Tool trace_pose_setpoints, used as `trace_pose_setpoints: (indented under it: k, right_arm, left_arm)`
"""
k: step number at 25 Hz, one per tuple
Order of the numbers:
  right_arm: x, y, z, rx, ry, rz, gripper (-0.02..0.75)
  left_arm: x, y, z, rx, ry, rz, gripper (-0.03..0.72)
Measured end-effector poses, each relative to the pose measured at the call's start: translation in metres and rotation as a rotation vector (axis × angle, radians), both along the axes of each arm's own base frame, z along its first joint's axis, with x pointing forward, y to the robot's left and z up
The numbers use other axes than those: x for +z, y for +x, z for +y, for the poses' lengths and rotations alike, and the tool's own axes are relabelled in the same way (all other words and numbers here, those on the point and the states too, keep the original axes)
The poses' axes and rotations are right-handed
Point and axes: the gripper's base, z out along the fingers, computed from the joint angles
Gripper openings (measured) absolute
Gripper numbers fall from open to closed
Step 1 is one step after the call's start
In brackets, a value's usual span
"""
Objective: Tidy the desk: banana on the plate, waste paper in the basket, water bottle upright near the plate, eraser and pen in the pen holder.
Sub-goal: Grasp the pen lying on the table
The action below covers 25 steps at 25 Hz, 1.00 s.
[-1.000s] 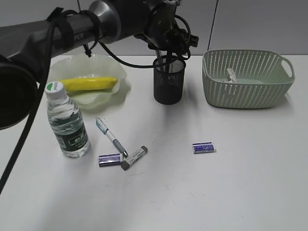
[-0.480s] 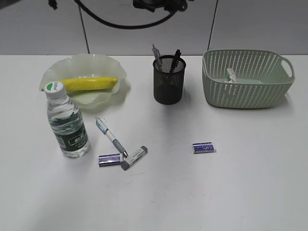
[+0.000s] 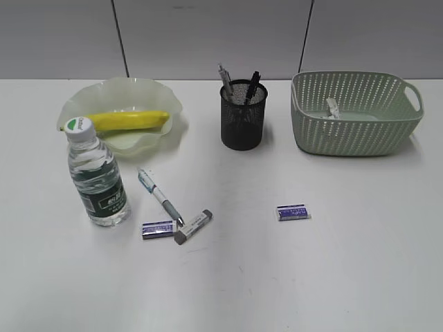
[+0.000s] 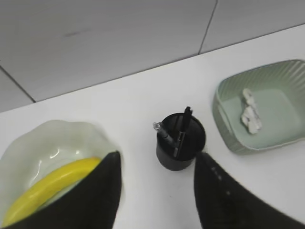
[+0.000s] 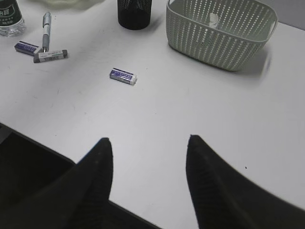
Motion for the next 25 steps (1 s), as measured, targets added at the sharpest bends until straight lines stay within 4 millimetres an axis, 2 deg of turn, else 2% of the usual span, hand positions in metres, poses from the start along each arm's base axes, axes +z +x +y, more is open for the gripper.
trace_pose_setpoints:
  k: [4, 7, 11, 14, 19, 21, 25]
  right_arm:
    - [0.000, 0.000, 0.000, 0.000, 0.000, 0.000, 0.403]
    - [0.000, 0.000, 0.000, 0.000, 0.000, 0.000, 0.403]
    - [0.000, 0.000, 0.000, 0.000, 0.000, 0.000, 0.403]
    - [0.000, 0.000, 0.000, 0.000, 0.000, 0.000, 0.403]
    - [0.000, 0.000, 0.000, 0.000, 0.000, 0.000, 0.403]
    - [0.000, 0.000, 0.000, 0.001, 0.001, 0.000, 0.403]
    - [0.000, 0.000, 0.000, 0.002, 0.002, 0.001, 0.403]
  left_arm:
    - [0.035, -0.035, 0.024, -0.047, -0.056, -0.039, 0.373]
    - [0.044, -0.064, 0.045, -0.069, -0.058, -0.031, 0.373]
    - [0.031, -0.106, 0.080, -0.073, -0.015, 0.024, 0.373]
    - [0.008, -0.140, 0.108, -0.073, 0.026, 0.077, 0.373]
    - [-0.046, -0.199, 0.155, -0.084, 0.051, 0.142, 0.373]
    - [-0.065, -0.227, 0.177, -0.093, 0.014, 0.101, 0.373]
    - [-0.107, -0.263, 0.206, -0.105, -0.032, 0.036, 0.373]
